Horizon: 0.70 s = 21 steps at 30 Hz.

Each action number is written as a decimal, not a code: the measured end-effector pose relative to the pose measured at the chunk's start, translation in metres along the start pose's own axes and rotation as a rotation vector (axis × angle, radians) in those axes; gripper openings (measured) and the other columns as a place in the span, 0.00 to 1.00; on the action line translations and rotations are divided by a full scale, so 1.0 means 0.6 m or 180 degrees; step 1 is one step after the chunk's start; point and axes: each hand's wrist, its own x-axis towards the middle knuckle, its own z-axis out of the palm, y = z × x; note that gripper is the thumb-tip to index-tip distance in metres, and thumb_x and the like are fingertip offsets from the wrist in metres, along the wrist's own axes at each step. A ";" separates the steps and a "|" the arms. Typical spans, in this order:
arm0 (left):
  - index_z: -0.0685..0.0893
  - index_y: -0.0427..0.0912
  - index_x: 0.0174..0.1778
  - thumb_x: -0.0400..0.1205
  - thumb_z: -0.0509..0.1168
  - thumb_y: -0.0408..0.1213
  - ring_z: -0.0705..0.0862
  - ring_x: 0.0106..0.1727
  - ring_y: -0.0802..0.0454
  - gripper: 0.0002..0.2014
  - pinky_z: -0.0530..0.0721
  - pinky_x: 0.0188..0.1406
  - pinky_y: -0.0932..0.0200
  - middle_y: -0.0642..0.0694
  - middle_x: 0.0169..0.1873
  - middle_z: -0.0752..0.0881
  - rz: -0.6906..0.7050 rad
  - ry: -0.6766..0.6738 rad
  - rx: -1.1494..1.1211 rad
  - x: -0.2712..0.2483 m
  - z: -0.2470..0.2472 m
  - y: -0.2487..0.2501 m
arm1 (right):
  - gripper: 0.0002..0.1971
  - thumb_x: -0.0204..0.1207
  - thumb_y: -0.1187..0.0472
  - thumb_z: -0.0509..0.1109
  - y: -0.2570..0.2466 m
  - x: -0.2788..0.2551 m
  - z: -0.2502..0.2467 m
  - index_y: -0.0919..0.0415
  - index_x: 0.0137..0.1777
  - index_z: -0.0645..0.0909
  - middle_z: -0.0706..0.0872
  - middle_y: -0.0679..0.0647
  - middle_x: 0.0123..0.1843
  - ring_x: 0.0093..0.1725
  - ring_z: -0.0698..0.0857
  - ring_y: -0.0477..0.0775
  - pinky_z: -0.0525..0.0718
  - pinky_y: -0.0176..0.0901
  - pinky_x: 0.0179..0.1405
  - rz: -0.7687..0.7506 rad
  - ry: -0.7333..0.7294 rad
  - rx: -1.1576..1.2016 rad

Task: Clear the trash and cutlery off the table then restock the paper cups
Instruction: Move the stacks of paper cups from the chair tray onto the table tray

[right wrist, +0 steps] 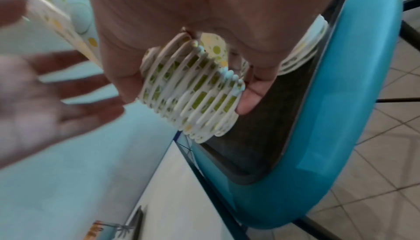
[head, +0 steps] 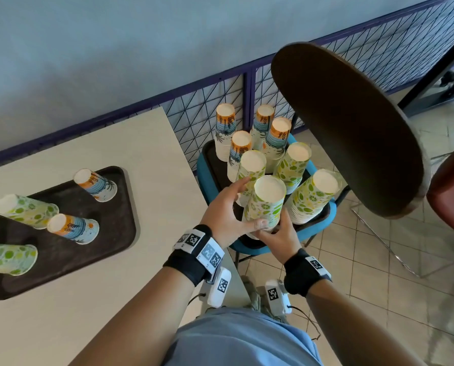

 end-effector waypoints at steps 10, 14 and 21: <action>0.81 0.52 0.72 0.62 0.89 0.38 0.89 0.67 0.51 0.42 0.85 0.71 0.43 0.51 0.63 0.91 -0.0422 -0.0476 -0.1458 -0.010 0.016 0.000 | 0.44 0.68 0.55 0.86 -0.061 -0.032 -0.011 0.55 0.81 0.69 0.85 0.48 0.73 0.72 0.85 0.50 0.84 0.60 0.71 -0.0338 -0.0668 0.0106; 0.79 0.38 0.74 0.65 0.85 0.28 0.88 0.67 0.33 0.39 0.85 0.68 0.29 0.34 0.64 0.89 -0.0404 -0.0379 -0.1978 -0.012 0.018 -0.007 | 0.48 0.67 0.45 0.86 -0.065 -0.040 -0.017 0.49 0.84 0.65 0.86 0.44 0.70 0.68 0.87 0.48 0.87 0.55 0.66 -0.0418 -0.0759 -0.0150; 0.81 0.31 0.72 0.67 0.83 0.29 0.90 0.65 0.39 0.36 0.89 0.60 0.49 0.33 0.64 0.90 -0.0541 0.0056 -0.2356 -0.029 0.009 -0.010 | 0.21 0.73 0.46 0.74 -0.028 -0.047 -0.077 0.48 0.66 0.82 0.92 0.48 0.59 0.55 0.91 0.54 0.91 0.59 0.57 -0.0183 -0.0044 -0.0098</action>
